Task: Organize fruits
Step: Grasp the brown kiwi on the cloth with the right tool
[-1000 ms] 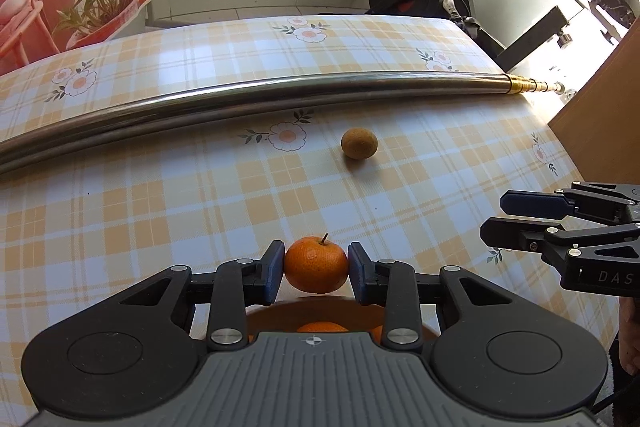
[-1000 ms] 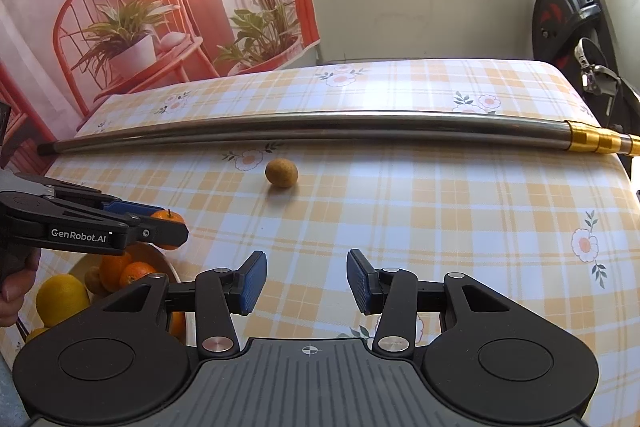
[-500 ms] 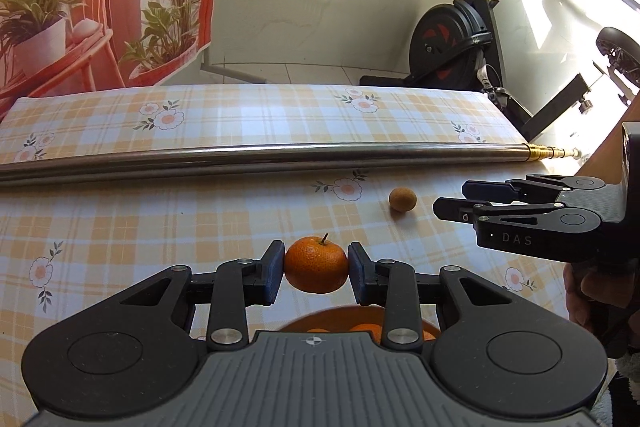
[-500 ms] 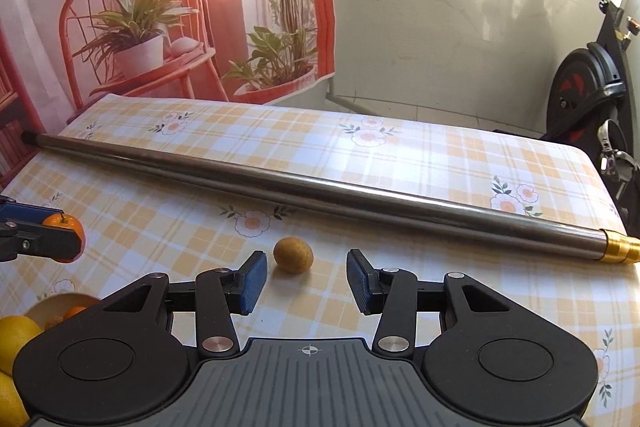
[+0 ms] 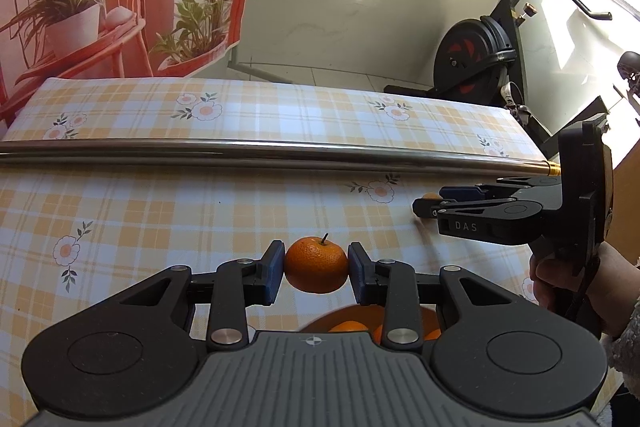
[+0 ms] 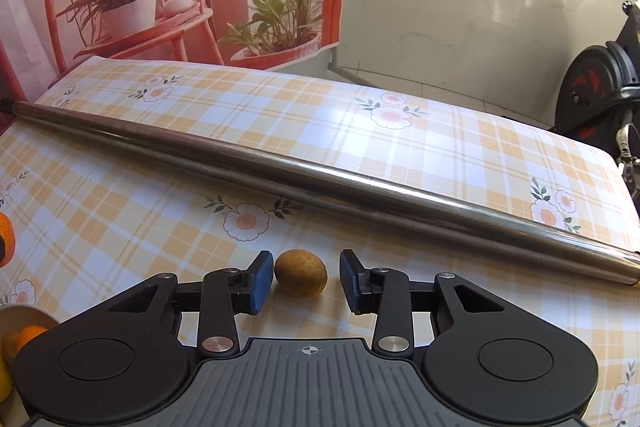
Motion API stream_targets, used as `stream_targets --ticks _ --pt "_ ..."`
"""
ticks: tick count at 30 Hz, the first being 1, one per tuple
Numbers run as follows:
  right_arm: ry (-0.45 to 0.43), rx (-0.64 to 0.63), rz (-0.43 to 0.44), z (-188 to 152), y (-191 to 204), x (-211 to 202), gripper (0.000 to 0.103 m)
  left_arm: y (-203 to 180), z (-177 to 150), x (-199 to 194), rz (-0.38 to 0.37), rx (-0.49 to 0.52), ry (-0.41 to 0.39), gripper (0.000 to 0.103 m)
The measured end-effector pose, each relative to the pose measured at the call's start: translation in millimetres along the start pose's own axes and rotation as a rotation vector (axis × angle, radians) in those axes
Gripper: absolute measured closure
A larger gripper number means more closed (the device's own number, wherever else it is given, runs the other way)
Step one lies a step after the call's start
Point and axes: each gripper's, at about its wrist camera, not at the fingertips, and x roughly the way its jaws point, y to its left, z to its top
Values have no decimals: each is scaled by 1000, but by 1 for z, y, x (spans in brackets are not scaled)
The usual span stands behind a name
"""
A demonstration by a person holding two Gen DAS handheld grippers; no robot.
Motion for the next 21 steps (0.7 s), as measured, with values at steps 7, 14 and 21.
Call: stream_targets --ticks 7,14,21 --pt "13 -28 -3 -1 1 3 78 0 -2 1 -2 -2 4 67" --pt "11 -20 12 -6 1 -5 78 -2 -4 -2 7 0 -1 67" --pt "-50 33 56 -20 6 -35 78 -3 -8 -14 -10 -23 -20 67"
